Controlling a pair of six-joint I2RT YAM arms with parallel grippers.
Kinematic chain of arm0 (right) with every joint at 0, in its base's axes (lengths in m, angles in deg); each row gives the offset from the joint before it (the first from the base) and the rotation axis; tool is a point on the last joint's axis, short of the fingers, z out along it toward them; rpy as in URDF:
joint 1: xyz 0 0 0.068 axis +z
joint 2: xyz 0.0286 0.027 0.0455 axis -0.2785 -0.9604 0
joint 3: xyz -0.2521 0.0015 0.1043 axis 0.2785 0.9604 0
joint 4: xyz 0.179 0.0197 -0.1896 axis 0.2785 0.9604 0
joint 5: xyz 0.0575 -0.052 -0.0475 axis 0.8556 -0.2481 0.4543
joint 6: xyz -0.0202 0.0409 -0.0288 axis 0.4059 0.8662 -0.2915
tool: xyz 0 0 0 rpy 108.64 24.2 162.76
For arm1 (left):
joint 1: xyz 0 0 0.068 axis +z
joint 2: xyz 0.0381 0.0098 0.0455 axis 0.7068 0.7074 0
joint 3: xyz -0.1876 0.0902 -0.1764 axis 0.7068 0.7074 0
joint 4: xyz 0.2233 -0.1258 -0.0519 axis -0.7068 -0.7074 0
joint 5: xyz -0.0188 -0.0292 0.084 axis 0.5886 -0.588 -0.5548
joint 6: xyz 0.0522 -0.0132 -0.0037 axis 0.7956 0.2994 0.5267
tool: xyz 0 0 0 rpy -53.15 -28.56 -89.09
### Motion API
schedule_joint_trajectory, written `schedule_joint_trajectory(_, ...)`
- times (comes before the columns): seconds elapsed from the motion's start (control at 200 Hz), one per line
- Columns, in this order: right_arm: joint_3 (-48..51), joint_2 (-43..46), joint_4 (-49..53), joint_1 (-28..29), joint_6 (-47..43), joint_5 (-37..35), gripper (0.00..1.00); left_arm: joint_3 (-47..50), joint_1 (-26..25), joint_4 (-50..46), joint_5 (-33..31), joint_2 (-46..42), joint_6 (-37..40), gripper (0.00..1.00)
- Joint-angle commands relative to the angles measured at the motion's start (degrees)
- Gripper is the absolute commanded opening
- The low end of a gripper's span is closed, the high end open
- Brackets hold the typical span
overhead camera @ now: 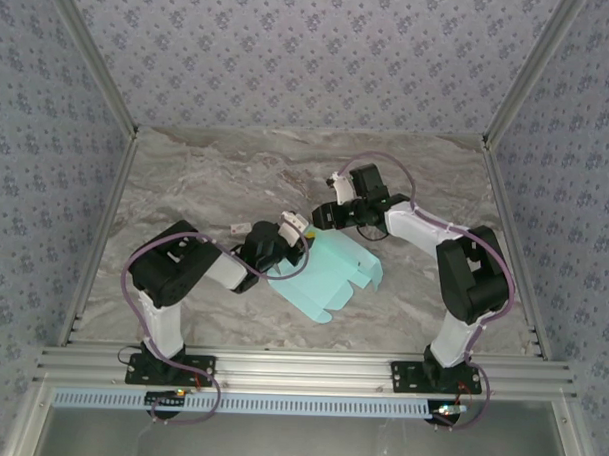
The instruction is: Fold the paper box
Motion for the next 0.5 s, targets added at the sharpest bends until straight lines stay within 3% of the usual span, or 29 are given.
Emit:
schedule_joint_trajectory(0.0,-1.3,-1.7,7.3,-0.1,-1.6,-4.0,0.52,-1.5,0.2,-0.2,2.2,1.2,0.6,0.15)
schedule_joint_trajectory(0.275,-4.9,-0.1,8.6,-0.5,-1.4,-3.0,0.53,-1.9,0.2,-0.6,2.5,1.1,0.2,0.11)
schedule_joint_trajectory(0.495,-4.7,-0.7,8.8,-0.6,-1.7,-2.3,0.51,-2.5,0.6,-0.8,3.8,1.1,0.4,0.22)
